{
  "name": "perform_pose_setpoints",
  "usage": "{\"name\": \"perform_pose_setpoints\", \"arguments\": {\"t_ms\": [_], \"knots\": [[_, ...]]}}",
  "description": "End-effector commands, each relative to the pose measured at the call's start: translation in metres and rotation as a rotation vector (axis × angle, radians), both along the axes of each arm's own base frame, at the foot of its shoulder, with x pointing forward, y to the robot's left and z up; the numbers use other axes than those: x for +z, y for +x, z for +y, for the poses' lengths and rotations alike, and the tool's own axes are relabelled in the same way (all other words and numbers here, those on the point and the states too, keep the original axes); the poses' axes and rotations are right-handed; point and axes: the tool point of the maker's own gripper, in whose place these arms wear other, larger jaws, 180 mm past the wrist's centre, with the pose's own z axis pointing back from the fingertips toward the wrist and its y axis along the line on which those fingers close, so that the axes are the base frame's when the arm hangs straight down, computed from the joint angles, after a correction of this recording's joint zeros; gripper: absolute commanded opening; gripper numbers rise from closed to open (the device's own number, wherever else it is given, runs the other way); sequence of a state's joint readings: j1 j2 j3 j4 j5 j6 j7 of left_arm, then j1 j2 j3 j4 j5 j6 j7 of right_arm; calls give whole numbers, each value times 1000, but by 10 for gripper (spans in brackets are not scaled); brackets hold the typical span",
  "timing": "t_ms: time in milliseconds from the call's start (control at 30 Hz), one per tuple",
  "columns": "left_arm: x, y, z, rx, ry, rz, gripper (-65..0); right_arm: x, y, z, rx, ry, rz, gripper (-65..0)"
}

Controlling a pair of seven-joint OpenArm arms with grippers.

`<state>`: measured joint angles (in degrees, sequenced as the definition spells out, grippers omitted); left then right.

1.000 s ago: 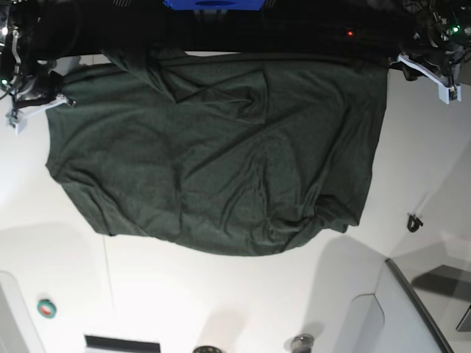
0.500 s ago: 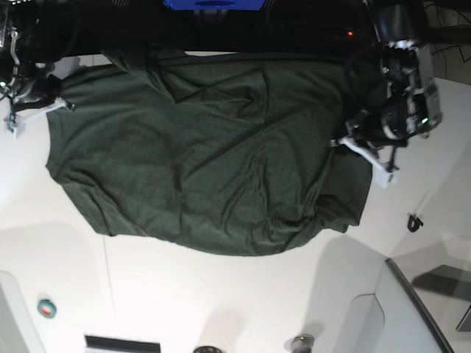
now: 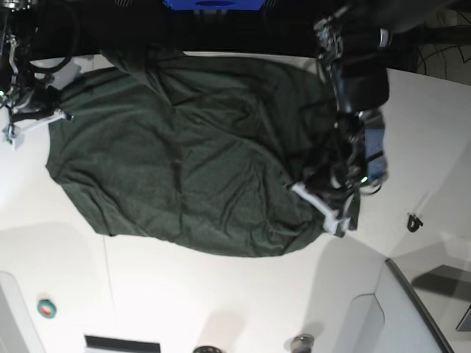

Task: Layout the t-shirt on the table in an organized manner, then fold the t-shirt properly
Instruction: 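Release the shirt corner from the left gripper and raise it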

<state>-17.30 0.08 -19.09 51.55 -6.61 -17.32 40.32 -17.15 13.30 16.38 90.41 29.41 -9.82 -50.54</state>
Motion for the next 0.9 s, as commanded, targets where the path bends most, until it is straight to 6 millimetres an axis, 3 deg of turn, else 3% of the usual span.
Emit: {"name": "perform_pose_setpoints", "arguments": {"t_ms": [0, 100, 167, 267, 400, 533, 567, 600, 667, 733, 867], "knots": [[-2, 4, -11, -45, 24, 23, -650, 11, 13, -8, 3, -27, -43, -638], [7, 22, -36, -102, 6, -4, -650, 14, 22, -8, 2, -25, -59, -638], [21, 33, -38, -99, -4, -45, -650, 16, 25, -5, 6, -11, -49, -638], [34, 30, -30, -99, 10, -56, -650, 16, 27, -3, 9, 0, -41, -638], [62, 12, 10, -29, 49, -86, -650, 17, 28, -2, 9, 1, -46, -638], [88, -26, 52, 95, 31, -128, -650, 16, 25, -3, 9, -1, -40, -638], [94, -40, 61, 132, 7, -139, -627, 16, 24, -3, 9, -1, -38, -638], [96, -57, 71, 180, -31, -147, -556, 16, 24, -3, 9, -1, -38, -638], [96, -89, 85, 268, -135, -164, -439, 15, 23, -3, 9, -1, -35, -638], [90, -119, 96, 303, -232, -178, -377, 13, 19, -3, 11, -2, -26, -638], [68, -155, 112, 318, -360, -156, -357, 13, 18, -3, 13, -2, -23, -638]]}}
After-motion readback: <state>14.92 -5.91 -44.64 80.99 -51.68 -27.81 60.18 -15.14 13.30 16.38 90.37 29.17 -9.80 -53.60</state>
